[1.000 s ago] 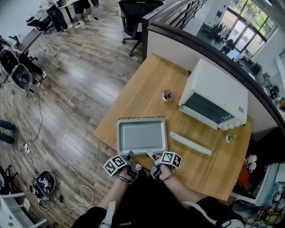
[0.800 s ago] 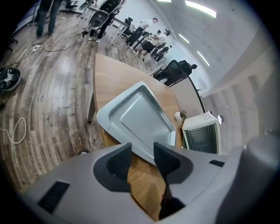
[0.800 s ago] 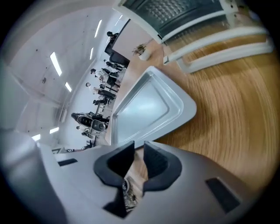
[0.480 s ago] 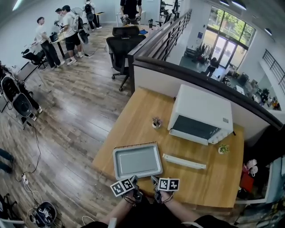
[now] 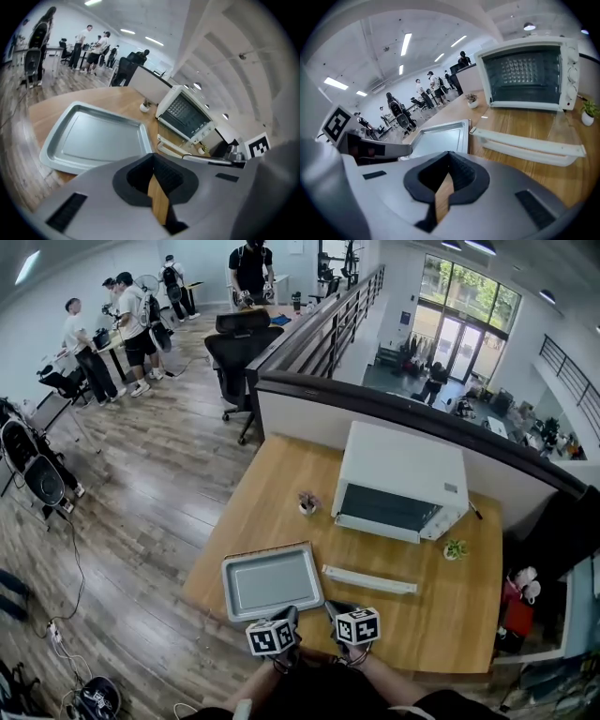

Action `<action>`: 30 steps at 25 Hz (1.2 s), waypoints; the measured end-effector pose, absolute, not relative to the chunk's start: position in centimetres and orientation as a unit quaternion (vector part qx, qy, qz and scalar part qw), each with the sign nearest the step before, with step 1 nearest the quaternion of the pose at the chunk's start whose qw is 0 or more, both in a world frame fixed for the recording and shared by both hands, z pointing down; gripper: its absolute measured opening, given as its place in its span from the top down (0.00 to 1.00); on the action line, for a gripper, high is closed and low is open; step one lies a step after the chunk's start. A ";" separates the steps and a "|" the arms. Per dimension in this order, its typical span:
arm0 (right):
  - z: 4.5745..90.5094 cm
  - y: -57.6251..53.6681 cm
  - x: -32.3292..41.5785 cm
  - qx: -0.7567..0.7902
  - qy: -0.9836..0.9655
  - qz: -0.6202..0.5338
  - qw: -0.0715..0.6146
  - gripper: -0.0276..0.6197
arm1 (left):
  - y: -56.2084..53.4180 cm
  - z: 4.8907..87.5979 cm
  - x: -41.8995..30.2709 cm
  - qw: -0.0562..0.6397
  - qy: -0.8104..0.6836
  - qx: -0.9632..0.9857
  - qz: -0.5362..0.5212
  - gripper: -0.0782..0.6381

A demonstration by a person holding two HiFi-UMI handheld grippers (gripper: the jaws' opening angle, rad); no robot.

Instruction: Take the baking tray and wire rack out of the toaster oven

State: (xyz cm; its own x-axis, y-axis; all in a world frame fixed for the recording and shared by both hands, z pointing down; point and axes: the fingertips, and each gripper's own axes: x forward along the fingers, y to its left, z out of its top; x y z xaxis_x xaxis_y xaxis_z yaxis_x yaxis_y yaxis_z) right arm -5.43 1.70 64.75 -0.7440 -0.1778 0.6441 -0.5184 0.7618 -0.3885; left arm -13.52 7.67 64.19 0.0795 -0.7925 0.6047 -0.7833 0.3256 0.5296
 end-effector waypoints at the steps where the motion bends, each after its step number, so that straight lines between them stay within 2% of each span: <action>1: 63.9 1.2 -5.2 0.196 -0.896 0.270 0.293 0.95 | 7.1 63.3 -13.2 0.432 -0.681 0.591 0.003 0.86; 10: 50.9 -2.7 -6.4 0.198 -0.952 0.142 0.186 0.95 | 3.7 51.4 -13.8 0.274 -0.722 0.635 -0.021 0.86; 19: 40.6 -2.1 -7.6 0.191 -0.976 0.058 0.085 0.95 | 5.8 39.8 -16.1 0.115 -0.773 0.623 -0.030 0.86; 26: 37.7 -0.4 -8.1 0.184 -0.981 0.020 0.050 0.95 | 8.1 35.6 -16.6 0.046 -0.794 0.606 -0.017 0.86; 30: 37.4 0.1 -8.6 0.176 -0.983 0.006 0.045 0.95 | 8.5 35.4 -17.0 0.041 -0.801 0.597 -0.011 0.86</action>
State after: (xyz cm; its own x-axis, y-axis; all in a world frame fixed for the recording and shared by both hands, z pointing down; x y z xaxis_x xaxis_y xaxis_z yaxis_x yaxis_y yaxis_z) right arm -8.55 0.11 37.42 -0.9338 -0.3463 0.0897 -0.3474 0.9377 0.0045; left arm -17.00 8.52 35.37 -0.2839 -0.9574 0.0535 -0.9556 0.2871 0.0669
